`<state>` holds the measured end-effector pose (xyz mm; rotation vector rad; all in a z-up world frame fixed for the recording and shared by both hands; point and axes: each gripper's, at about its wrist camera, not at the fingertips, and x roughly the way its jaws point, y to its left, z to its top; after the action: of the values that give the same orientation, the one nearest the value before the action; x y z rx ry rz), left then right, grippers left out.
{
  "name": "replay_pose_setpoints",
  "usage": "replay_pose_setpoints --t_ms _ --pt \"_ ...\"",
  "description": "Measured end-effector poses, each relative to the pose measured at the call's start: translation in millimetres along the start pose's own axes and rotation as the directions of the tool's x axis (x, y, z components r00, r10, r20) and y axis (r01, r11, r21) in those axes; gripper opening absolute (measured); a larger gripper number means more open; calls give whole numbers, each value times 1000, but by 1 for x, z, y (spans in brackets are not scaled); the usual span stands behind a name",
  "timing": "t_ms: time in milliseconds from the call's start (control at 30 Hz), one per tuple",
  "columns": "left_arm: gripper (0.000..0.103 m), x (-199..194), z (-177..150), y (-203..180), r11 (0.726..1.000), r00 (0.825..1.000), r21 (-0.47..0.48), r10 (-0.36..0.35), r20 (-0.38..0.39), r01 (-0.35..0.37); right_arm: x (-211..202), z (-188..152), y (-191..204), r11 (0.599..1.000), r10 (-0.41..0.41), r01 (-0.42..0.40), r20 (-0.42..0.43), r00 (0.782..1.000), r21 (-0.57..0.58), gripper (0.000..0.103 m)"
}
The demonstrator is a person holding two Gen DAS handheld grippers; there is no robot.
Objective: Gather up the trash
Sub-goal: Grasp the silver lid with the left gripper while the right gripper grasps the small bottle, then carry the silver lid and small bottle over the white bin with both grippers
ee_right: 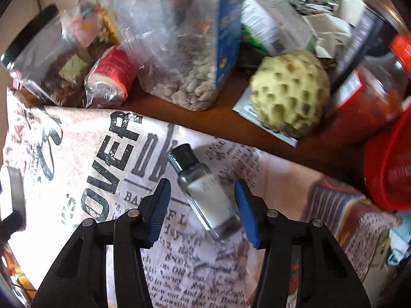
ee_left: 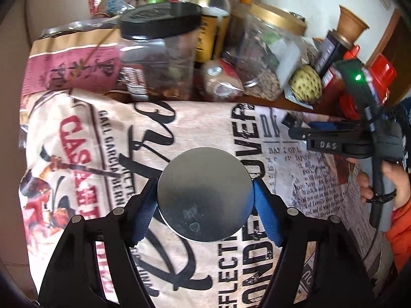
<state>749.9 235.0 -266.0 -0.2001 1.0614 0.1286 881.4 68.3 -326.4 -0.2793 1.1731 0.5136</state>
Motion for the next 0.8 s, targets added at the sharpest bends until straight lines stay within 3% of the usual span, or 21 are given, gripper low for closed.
replay_pose_setpoints --t_ms 67,200,433,667,800 --pt "72 -5 1 5 1000 1000 -12 2 7 -2 4 1 8 1000 -18 17 -6 1000 -25 47" --pt "72 -15 3 8 1000 1000 -31 5 19 -4 6 1 17 998 -32 31 -7 999 -49 28" --pt "72 -38 7 -5 1000 998 -25 -6 61 7 -18 -24 13 1000 -14 14 27 1000 16 26" --pt "72 -83 9 -39 1000 990 4 -31 137 31 -96 -63 -8 999 16 -22 145 989 40 26" --pt "72 -118 5 -62 999 980 23 -49 191 45 -159 -83 -22 999 -10 0 251 968 39 26"
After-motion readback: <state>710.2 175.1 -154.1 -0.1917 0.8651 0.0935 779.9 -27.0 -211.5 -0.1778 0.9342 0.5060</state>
